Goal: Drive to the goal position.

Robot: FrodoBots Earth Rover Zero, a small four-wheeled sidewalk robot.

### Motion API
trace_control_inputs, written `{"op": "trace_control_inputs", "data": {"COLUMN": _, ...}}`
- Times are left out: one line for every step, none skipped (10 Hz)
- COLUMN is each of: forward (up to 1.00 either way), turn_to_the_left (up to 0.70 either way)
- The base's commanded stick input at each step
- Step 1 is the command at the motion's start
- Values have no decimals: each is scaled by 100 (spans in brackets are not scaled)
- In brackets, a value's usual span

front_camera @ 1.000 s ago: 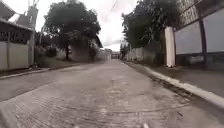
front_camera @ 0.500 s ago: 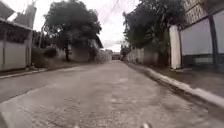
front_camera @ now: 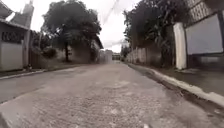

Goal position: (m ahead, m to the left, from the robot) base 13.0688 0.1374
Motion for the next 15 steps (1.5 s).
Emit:
{"op": "trace_control_inputs", "data": {"forward": 70, "turn_to_the_left": 0}}
{"op": "trace_control_inputs", "data": {"forward": 70, "turn_to_the_left": 0}}
{"op": "trace_control_inputs", "data": {"forward": 70, "turn_to_the_left": 0}}
{"op": "trace_control_inputs", "data": {"forward": 70, "turn_to_the_left": 0}}
{"op": "trace_control_inputs", "data": {"forward": 70, "turn_to_the_left": 0}}
{"op": "trace_control_inputs", "data": {"forward": 70, "turn_to_the_left": 0}}
{"op": "trace_control_inputs", "data": {"forward": 70, "turn_to_the_left": 0}}
{"op": "trace_control_inputs", "data": {"forward": 70, "turn_to_the_left": 0}}
{"op": "trace_control_inputs", "data": {"forward": 70, "turn_to_the_left": 0}}
{"op": "trace_control_inputs", "data": {"forward": 70, "turn_to_the_left": 0}}
{"op": "trace_control_inputs", "data": {"forward": 70, "turn_to_the_left": 0}}
{"op": "trace_control_inputs", "data": {"forward": 70, "turn_to_the_left": 0}}
{"op": "trace_control_inputs", "data": {"forward": 70, "turn_to_the_left": 0}}
{"op": "trace_control_inputs", "data": {"forward": 70, "turn_to_the_left": 0}}
{"op": "trace_control_inputs", "data": {"forward": 70, "turn_to_the_left": 0}}
